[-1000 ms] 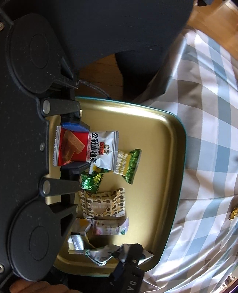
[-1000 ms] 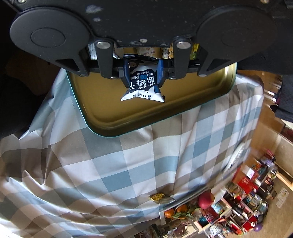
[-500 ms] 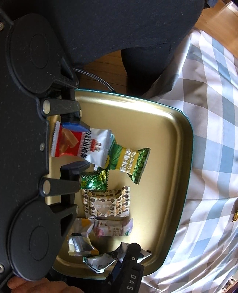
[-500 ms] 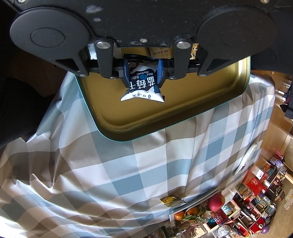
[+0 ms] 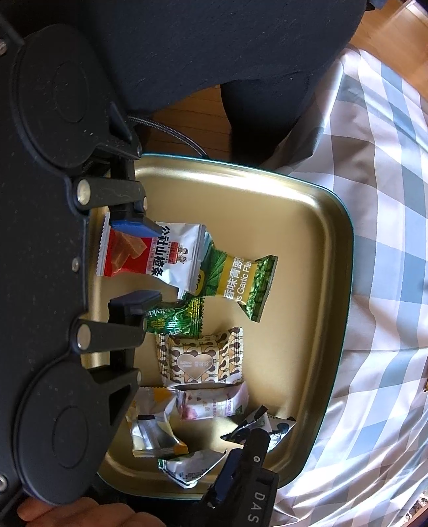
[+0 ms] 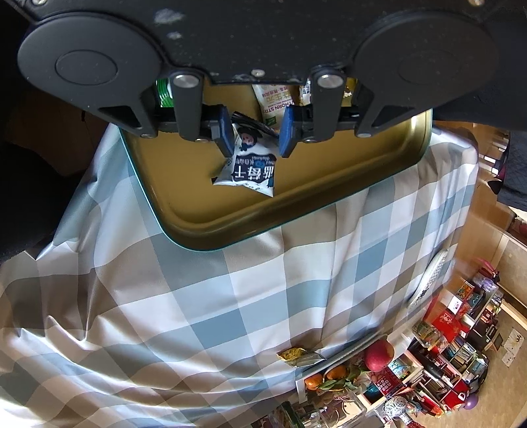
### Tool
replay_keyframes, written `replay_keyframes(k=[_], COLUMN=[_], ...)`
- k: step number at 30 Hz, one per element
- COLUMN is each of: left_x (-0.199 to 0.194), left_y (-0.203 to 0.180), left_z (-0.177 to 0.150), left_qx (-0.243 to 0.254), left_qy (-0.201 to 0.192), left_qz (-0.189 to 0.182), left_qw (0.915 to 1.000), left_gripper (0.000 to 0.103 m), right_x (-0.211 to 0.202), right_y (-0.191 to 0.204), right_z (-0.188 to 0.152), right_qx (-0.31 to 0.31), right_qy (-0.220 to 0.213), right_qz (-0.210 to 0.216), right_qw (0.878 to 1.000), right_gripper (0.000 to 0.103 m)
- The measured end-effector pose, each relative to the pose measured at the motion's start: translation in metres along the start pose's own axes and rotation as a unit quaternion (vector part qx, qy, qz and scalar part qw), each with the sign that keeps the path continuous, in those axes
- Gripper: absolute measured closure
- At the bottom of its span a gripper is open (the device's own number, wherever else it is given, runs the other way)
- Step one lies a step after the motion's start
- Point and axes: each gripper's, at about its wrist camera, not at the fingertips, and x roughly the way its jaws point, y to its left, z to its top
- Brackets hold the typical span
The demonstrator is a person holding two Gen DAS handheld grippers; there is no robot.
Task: Organize snacks
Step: 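Open the right tool over the tray while the left tool lowers the hawthorn packet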
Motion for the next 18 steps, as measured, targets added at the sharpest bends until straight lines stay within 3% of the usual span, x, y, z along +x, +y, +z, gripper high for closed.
replay_keyframes(k=[13,18], left_x=[0.003,0.004], left_y=[0.002,0.002], left_z=[0.003,0.015], left_qx=[-0.005,0.008], left_qy=[0.027,0.058], left_qz=[-0.008,-0.028], left_qw=[0.9996,0.9979], left_gripper=[0.059,0.059], right_x=[0.004,0.007], right_y=[0.001,-0.001], right_z=[-0.002,-0.002], right_qx=[-0.005,-0.001], right_qy=[0.013,0.031], right_qz=[-0.018,-0.028], right_qw=[1.000,0.999], right_gripper=[0.070,0.070])
